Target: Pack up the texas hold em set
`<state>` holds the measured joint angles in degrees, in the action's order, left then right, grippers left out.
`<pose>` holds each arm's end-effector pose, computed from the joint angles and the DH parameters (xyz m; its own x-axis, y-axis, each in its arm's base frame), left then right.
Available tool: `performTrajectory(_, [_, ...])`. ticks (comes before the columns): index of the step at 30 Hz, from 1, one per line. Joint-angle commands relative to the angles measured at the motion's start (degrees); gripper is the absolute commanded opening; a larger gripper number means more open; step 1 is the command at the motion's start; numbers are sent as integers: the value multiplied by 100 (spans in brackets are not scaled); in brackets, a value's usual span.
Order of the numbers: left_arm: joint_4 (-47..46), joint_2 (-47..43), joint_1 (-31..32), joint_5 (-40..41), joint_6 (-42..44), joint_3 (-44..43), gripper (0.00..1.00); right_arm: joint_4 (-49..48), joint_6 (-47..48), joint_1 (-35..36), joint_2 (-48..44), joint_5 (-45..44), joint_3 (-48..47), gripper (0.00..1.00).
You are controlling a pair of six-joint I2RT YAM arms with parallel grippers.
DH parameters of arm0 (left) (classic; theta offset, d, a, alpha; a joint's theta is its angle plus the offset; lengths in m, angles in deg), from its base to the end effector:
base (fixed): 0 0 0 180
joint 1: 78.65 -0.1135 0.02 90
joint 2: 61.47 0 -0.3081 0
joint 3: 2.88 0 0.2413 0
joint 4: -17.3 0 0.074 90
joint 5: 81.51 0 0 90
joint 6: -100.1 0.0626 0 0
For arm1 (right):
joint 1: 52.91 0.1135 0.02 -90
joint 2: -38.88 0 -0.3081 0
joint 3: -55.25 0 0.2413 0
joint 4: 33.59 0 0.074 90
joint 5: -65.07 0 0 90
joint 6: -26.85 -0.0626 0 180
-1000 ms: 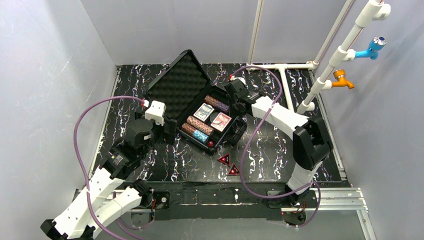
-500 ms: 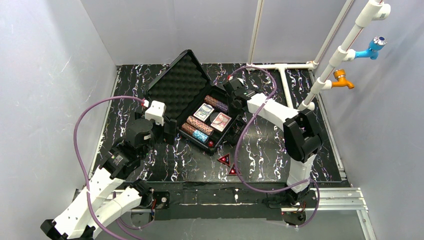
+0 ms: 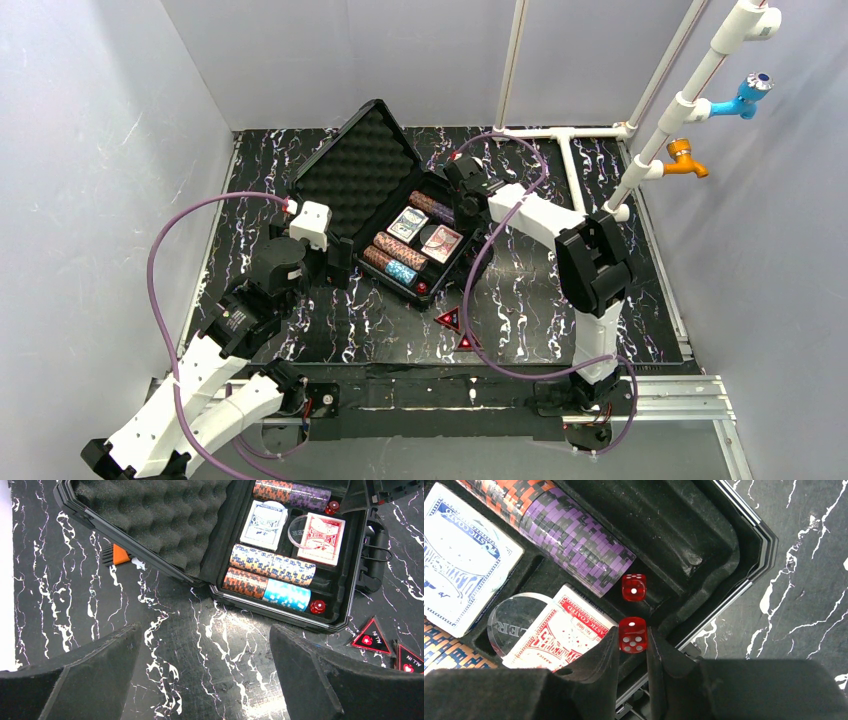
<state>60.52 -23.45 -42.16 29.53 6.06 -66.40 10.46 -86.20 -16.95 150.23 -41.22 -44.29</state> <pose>0.1108 -0.0540 0.3668 -0.2638 0.1134 -0.9579 0.2622 0.9641 0.0419 0.3694 0.2463 0.2401 -0.7872 -0.1068 -0.6073 -0.1391 0.9903 0.0061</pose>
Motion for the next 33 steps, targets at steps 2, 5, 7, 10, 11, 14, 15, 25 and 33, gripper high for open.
performTrajectory(2, [27, -49, -28, 137, 47, 3, 99, -108, 98, -54, 193, 4, -275, 1])
performTrajectory(5, [18, -53, -28, 137, 52, -1, 99, -117, 107, -76, 243, -18, -298, 1])
performTrajectory(7, [20, -56, -27, 137, 52, -1, 99, -117, 123, -89, 291, -23, -329, 1])
performTrajectory(10, [20, -50, -28, 137, 54, 1, 99, -80, 140, -103, 346, -30, -392, 1])
performTrajectory(11, [19, -49, -28, 137, 57, -1, 99, -82, 149, -107, 356, -40, -405, 1])
performTrajectory(14, [14, -50, -30, 137, 56, 8, 100, -72, 151, -116, 370, -81, -424, 1])
performTrajectory(15, [17, -51, -33, 137, 54, 1, 99, -59, 158, -120, 382, -85, -436, 1])
performTrajectory(25, [19, -49, -28, 137, 60, 8, 99, -12, 169, -151, 386, -32, -473, 12])
performTrajectory(33, [18, -49, -24, 137, 60, 15, 99, -2, 160, -166, 352, -84, -480, 42])
